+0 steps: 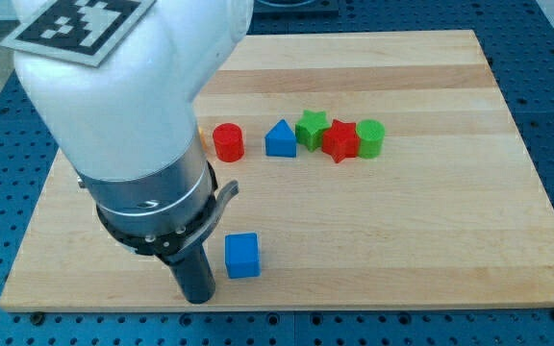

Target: Push the blue cube a bit up

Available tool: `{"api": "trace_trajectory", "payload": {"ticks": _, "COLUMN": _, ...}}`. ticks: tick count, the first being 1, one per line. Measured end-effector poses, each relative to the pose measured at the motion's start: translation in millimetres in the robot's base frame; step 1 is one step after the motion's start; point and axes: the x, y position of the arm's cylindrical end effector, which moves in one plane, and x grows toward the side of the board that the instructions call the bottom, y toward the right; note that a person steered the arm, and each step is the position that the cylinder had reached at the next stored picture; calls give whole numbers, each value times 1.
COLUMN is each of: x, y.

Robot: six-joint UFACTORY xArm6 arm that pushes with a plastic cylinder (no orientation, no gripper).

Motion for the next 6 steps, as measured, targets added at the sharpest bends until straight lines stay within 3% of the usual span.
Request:
{"api": "trace_trajectory", "payload": {"ticks": 2, "x": -6, "y": 54}}
{"api": "trace_trajectory", "payload": {"ticks": 4, "x": -62, "y": 49}}
{"api": "trace_trajectory", "payload": {"ticks": 6, "x": -61, "y": 123}}
